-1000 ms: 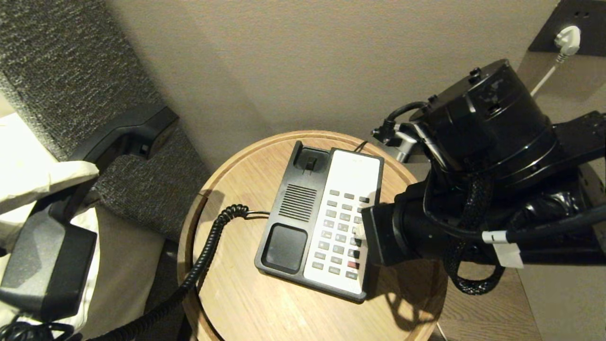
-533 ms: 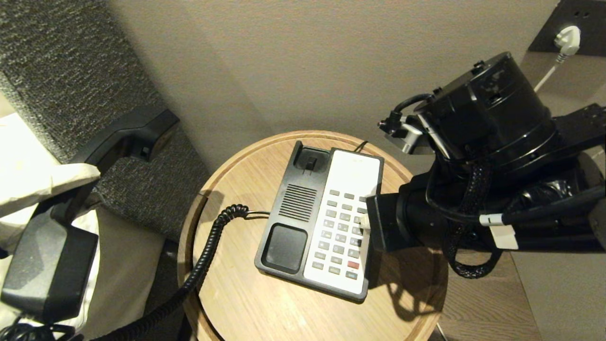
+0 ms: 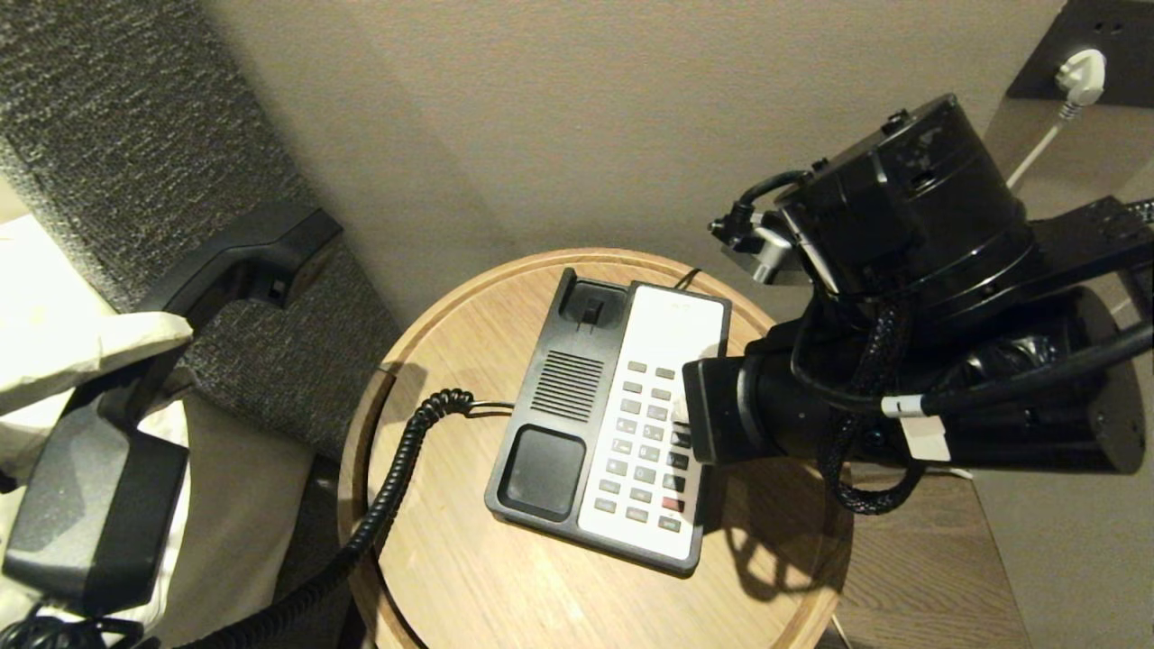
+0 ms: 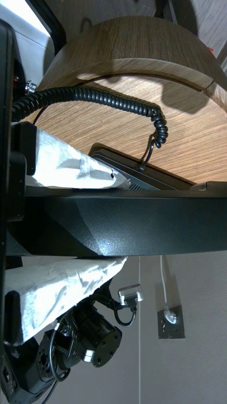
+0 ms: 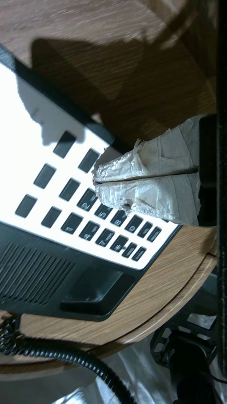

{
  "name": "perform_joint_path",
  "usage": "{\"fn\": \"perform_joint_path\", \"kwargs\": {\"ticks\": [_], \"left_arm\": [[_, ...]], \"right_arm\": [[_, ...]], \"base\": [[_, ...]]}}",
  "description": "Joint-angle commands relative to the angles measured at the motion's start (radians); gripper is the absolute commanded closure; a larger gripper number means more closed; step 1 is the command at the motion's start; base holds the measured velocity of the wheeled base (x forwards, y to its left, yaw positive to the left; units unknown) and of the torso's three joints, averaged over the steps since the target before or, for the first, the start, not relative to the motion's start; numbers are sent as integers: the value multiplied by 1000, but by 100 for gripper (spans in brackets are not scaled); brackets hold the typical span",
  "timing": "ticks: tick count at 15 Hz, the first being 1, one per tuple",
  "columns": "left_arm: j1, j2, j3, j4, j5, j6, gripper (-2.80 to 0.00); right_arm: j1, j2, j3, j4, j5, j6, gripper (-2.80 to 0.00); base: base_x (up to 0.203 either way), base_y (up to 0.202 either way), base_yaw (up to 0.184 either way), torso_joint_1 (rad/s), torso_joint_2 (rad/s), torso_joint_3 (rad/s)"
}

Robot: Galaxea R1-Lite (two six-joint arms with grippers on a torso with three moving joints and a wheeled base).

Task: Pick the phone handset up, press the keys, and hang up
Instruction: Dial the number

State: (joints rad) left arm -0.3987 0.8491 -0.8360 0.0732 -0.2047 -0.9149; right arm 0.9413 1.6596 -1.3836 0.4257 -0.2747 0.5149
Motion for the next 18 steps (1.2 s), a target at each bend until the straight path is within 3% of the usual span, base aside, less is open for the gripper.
{"fn": "perform_joint_path", "kwargs": {"ticks": [1, 18], "left_arm": [[0, 1, 1, 0, -1, -5, 0], [0, -4, 11, 0, -1, -5, 0]], "right_arm": [[-2, 8, 3, -2, -1, -6, 0], [-16, 12, 49, -18, -3, -35, 0]], "base": [[0, 0, 0, 0, 0, 0], [0, 0, 0, 0, 0, 0]]}}
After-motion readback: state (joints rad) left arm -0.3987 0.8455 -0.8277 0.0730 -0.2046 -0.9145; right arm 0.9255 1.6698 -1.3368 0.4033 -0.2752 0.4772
